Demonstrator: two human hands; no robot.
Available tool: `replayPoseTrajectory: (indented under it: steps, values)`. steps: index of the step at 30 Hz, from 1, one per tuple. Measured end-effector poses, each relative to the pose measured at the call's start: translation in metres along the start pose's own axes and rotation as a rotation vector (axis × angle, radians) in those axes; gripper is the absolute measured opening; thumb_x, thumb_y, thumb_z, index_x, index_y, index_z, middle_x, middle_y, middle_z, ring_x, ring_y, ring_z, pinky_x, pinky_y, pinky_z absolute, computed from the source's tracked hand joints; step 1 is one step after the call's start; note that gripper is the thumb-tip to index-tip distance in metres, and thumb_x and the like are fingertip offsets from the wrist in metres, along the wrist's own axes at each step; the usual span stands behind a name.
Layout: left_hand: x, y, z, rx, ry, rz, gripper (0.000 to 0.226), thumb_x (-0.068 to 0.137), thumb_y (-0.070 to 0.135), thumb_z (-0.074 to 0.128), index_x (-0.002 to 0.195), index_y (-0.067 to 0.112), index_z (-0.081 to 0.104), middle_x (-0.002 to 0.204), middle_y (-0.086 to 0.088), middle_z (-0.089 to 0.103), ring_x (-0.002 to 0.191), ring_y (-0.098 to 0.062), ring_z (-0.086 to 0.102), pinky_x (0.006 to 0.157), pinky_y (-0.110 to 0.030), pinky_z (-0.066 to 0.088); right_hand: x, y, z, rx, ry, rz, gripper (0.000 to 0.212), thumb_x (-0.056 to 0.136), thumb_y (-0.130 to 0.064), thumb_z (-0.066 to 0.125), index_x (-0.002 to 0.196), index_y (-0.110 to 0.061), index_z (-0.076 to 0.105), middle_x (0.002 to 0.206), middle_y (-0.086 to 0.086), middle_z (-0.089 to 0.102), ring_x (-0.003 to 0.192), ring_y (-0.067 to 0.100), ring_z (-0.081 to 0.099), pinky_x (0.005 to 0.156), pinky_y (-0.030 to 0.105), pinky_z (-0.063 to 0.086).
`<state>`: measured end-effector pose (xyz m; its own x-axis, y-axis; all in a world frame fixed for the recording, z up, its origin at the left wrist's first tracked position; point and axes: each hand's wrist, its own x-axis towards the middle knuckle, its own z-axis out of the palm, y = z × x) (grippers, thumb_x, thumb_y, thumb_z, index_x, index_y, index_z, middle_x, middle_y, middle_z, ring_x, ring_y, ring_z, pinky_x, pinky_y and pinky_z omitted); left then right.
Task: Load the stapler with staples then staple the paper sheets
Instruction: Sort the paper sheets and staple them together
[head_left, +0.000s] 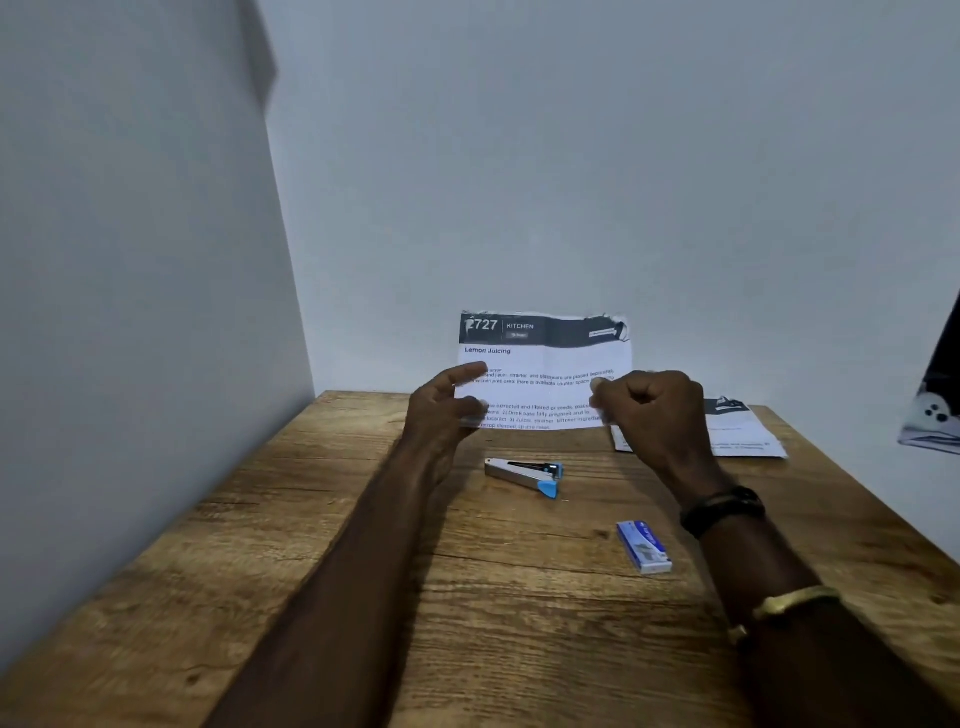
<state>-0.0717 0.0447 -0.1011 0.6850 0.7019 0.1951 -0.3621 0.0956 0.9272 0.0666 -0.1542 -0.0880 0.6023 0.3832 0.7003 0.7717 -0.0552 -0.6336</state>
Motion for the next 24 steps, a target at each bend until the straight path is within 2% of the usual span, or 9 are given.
replayPoseTrajectory:
  steps: [3,6,11,12,14,16,19,21,24]
  values:
    - [0.000,-0.002,0.000,0.176,-0.007,0.018,0.040,0.084,-0.006,0.070,0.119,0.013,0.073,0.114,-0.008,0.071,0.070,-0.011,0.065,0.060,-0.019,0.054,-0.001,0.005,0.003,-0.024,-0.039,0.031,0.038,0.093,-0.023,0.071,0.064,0.001,0.073,0.063,0.015,0.073,0.065,0.030,0.073,0.065,0.041,0.058]
    - [0.001,-0.005,0.000,0.243,0.042,0.115,0.042,0.083,-0.010,0.071,0.121,0.007,0.071,0.122,-0.008,0.070,0.075,-0.012,0.065,0.060,-0.018,0.055,-0.002,0.009,0.008,-0.092,-0.110,0.048,0.038,0.092,-0.024,0.072,0.059,-0.004,0.069,0.057,0.008,0.068,0.055,0.013,0.060,0.059,0.026,0.043]
    - [0.001,-0.012,0.000,0.283,0.115,0.138,0.029,0.081,-0.008,0.074,0.110,-0.003,0.073,0.112,-0.022,0.073,0.072,-0.014,0.067,0.055,-0.017,0.053,-0.003,0.010,0.016,-0.182,-0.299,0.090,0.024,0.090,-0.024,0.075,0.074,-0.008,0.079,0.073,0.000,0.076,0.072,0.011,0.066,0.065,0.023,0.041]
    - [0.002,-0.013,-0.001,0.299,0.106,0.138,0.029,0.081,-0.008,0.075,0.109,-0.002,0.073,0.113,-0.021,0.073,0.075,-0.014,0.067,0.057,-0.017,0.054,-0.004,0.010,0.016,-0.197,-0.315,0.090,0.020,0.089,-0.023,0.076,0.077,-0.008,0.080,0.076,-0.002,0.076,0.073,0.007,0.065,0.067,0.021,0.042]
    - [0.002,-0.014,-0.003,0.316,0.070,0.138,0.034,0.080,-0.012,0.074,0.111,0.001,0.072,0.116,-0.016,0.071,0.086,-0.018,0.068,0.062,-0.016,0.056,-0.005,0.011,0.015,-0.209,-0.332,0.094,0.014,0.088,-0.020,0.077,0.080,-0.010,0.081,0.079,-0.005,0.076,0.074,0.000,0.063,0.066,0.008,0.040]
    - [0.002,-0.015,-0.003,0.326,0.045,0.139,0.041,0.080,-0.016,0.070,0.117,0.001,0.070,0.119,-0.015,0.069,0.094,-0.019,0.067,0.066,-0.016,0.058,-0.007,0.013,0.014,-0.204,-0.347,0.108,0.011,0.087,-0.018,0.076,0.080,-0.011,0.080,0.083,-0.003,0.078,0.078,0.001,0.064,0.069,0.004,0.040]
    - [0.001,-0.017,0.001,0.356,0.044,0.142,0.049,0.081,-0.020,0.064,0.125,0.000,0.067,0.121,-0.015,0.068,0.094,-0.018,0.067,0.070,-0.018,0.057,-0.009,0.014,0.016,-0.219,-0.383,0.161,0.007,0.086,-0.019,0.076,0.081,-0.016,0.080,0.089,-0.004,0.078,0.091,0.012,0.069,0.084,0.025,0.051]
    - [-0.001,-0.017,0.003,0.328,0.063,0.121,0.051,0.081,-0.024,0.059,0.125,0.000,0.067,0.115,-0.012,0.068,0.082,-0.010,0.069,0.062,-0.017,0.057,-0.011,0.012,0.019,-0.287,-0.379,0.186,0.006,0.085,-0.023,0.076,0.081,-0.021,0.080,0.091,-0.006,0.078,0.095,0.015,0.068,0.088,0.033,0.053]
    - [-0.004,-0.018,0.005,0.296,0.088,0.093,0.052,0.081,-0.027,0.055,0.122,0.001,0.068,0.104,-0.005,0.069,0.068,-0.004,0.069,0.056,-0.016,0.056,-0.011,0.004,0.021,-0.480,-0.369,0.118,0.010,0.081,-0.039,0.077,0.084,-0.030,0.078,0.098,-0.008,0.076,0.104,0.018,0.063,0.094,0.041,0.050]
